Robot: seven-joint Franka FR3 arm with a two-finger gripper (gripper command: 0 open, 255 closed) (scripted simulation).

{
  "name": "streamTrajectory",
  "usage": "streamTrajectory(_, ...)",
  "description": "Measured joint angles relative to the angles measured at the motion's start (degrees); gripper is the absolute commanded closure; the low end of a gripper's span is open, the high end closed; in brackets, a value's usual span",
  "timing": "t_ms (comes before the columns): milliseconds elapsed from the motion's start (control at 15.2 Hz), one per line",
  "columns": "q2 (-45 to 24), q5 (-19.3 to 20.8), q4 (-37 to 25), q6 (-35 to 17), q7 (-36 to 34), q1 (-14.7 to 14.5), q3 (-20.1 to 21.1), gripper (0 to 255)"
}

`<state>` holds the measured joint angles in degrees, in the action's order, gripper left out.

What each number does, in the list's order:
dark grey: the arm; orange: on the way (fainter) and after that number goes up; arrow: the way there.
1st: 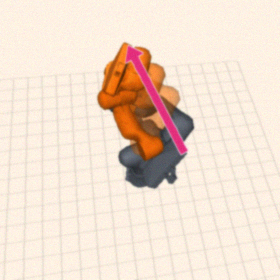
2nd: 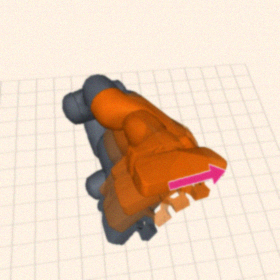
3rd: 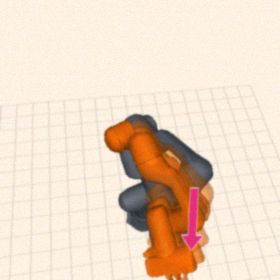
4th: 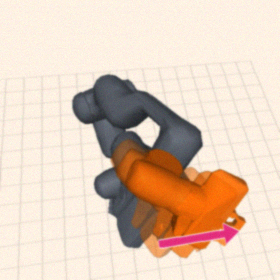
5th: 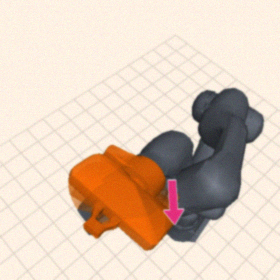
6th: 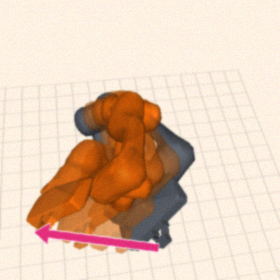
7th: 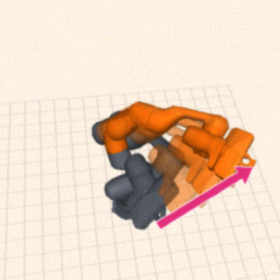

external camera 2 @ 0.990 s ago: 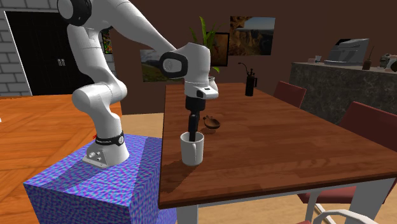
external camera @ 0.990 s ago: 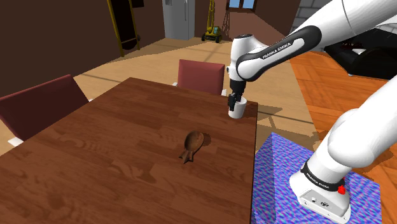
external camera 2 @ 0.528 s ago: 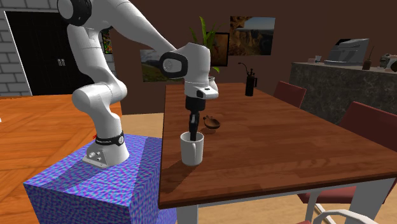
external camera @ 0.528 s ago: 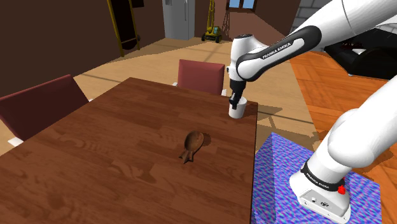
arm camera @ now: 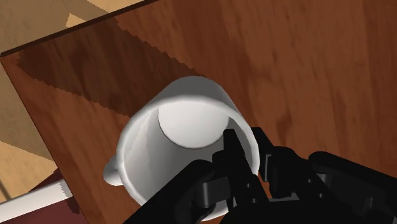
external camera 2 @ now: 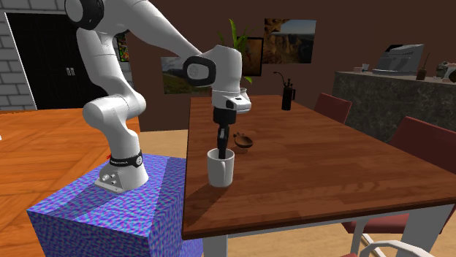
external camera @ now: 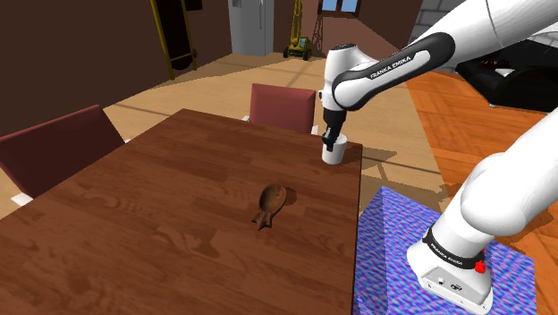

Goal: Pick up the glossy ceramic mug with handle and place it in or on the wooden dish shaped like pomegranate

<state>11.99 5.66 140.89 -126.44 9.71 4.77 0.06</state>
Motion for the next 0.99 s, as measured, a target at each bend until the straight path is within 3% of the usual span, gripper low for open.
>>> streamTrajectory(990, 5.29, -0.73, -6.99, 12.24, 0.95, -0.25, 0.14, 255)
